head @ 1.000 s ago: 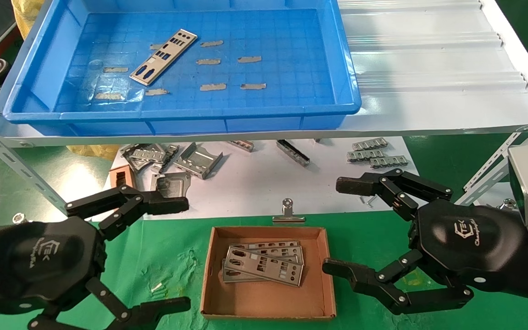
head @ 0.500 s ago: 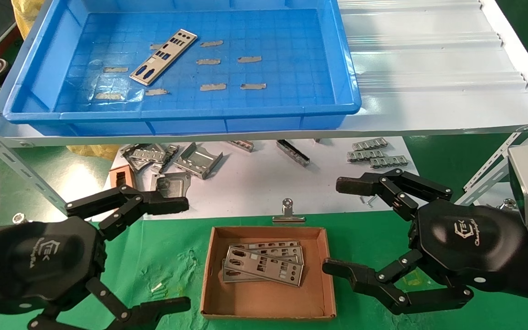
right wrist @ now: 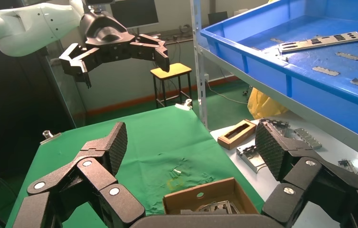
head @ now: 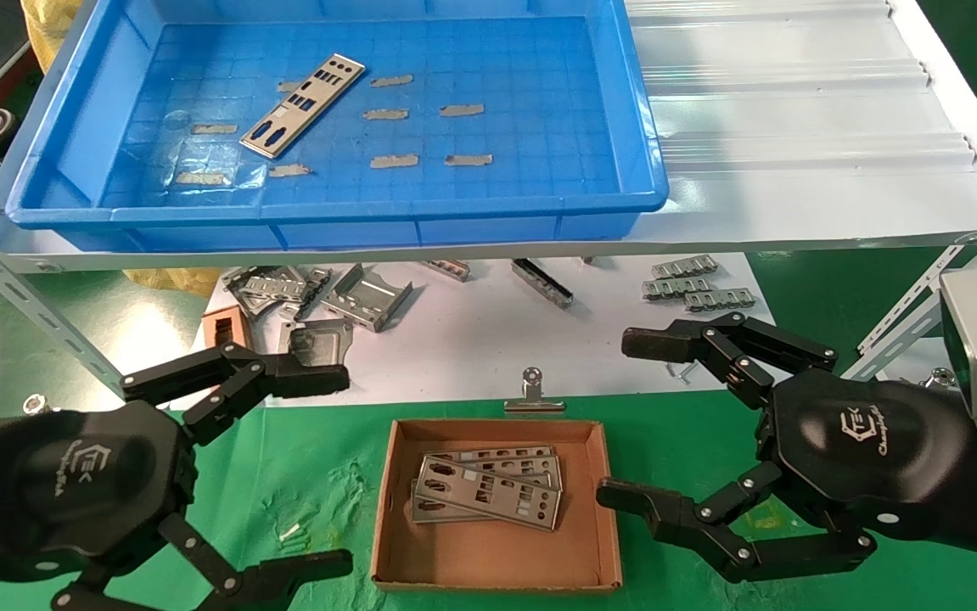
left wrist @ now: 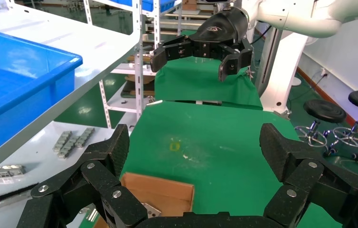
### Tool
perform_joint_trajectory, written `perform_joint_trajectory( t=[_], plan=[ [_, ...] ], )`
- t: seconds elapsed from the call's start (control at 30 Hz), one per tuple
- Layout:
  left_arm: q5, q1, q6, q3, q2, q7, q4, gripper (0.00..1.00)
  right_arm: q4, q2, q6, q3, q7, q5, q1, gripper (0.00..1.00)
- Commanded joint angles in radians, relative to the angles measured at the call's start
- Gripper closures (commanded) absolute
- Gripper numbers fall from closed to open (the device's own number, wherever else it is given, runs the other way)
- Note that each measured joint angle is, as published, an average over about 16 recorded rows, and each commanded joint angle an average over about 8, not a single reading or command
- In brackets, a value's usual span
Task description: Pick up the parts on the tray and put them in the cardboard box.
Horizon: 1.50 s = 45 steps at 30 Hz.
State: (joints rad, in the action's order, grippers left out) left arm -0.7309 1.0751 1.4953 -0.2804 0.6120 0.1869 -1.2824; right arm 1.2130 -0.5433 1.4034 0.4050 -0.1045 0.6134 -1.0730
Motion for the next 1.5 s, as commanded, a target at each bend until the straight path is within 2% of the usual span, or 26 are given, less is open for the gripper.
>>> perform_joint_trajectory(
  t=[0.03,1.5],
  plan=[
    [0.0,0.0,0.0,0.0,0.0,0.0,0.0,0.0,0.0,0.0,0.0,0.0,0.0,0.0,0.0,0.0],
    [0.0,0.0,0.0,0.0,0.0,0.0,0.0,0.0,0.0,0.0,0.0,0.0,0.0,0.0,0.0,0.0]
  ],
)
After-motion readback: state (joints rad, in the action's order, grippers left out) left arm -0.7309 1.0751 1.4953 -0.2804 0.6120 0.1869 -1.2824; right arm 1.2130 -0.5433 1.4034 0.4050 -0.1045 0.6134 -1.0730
